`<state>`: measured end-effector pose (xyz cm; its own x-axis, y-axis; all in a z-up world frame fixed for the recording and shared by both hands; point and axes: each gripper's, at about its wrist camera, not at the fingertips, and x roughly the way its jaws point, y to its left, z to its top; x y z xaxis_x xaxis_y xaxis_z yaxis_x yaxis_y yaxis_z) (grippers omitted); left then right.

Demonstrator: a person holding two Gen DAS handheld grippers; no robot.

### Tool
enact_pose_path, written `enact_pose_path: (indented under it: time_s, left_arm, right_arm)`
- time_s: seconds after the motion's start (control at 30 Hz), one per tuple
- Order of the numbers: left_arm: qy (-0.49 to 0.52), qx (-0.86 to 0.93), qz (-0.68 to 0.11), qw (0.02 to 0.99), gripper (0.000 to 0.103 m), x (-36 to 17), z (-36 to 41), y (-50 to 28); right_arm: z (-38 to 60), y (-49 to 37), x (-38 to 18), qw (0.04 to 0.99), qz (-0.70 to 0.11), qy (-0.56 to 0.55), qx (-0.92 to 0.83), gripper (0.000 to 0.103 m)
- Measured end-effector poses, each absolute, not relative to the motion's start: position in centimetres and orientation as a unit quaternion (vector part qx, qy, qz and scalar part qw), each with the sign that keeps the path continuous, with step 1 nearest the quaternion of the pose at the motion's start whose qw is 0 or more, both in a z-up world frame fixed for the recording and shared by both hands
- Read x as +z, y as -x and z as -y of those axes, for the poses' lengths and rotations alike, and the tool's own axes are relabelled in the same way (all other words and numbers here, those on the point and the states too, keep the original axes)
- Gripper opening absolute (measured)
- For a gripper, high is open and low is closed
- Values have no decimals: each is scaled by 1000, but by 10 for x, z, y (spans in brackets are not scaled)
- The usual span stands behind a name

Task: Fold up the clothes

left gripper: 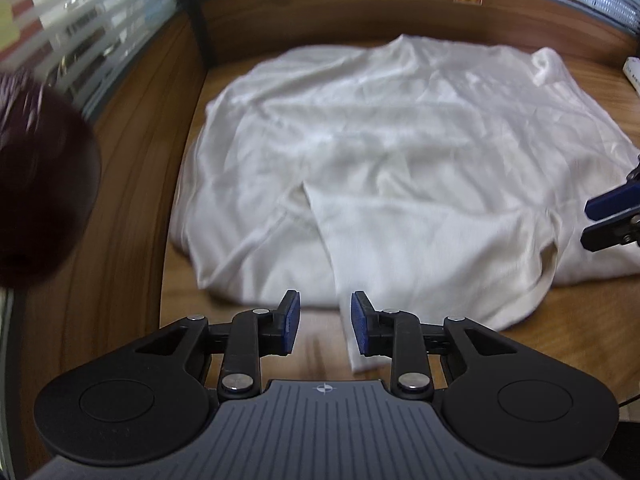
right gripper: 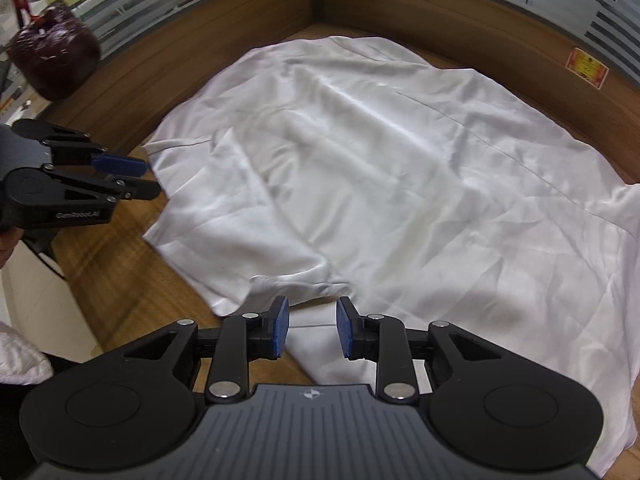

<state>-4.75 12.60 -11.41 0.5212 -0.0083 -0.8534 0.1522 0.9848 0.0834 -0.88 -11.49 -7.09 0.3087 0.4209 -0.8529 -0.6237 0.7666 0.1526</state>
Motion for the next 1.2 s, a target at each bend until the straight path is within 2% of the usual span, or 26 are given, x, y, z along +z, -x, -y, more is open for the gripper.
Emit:
enact_pose_path:
  time_s: [0.4, 0.43, 0.5, 0.57, 0.6, 0.63, 0.87, 1.2]
  left_arm:
    - [-55, -58, -509, 857, 33, -139, -115, 29]
    - [-47, -57, -511, 856, 33, -140, -116, 25]
    - [-34, -58, -514, 855, 32, -143, -117, 19]
    - [-26, -62, -513, 856, 24, -143, -118, 18]
    - [-20, -65, -512, 856, 6, -142, -119, 17]
    - [-10, -65, -516, 854, 2, -142, -120, 17]
    - [13, -55, -513, 856, 2, -122, -122, 37]
    - [0, 5, -524, 852, 2, -83, -120, 128]
  right_arm:
    - [77, 3, -83, 802, -493, 135, 311, 39]
    - [76, 2, -88, 800, -497, 141, 306, 38]
    - [79, 1, -94, 799, -504, 143, 296, 22]
    - [83, 1, -96, 799, -509, 133, 292, 19]
    - [85, 2, -95, 799, -509, 130, 292, 18]
    - [86, 2, -95, 799, -509, 128, 293, 18]
    - [100, 13, -80, 792, -511, 105, 317, 16]
    - [108, 47, -61, 726, -538, 97, 418, 16]
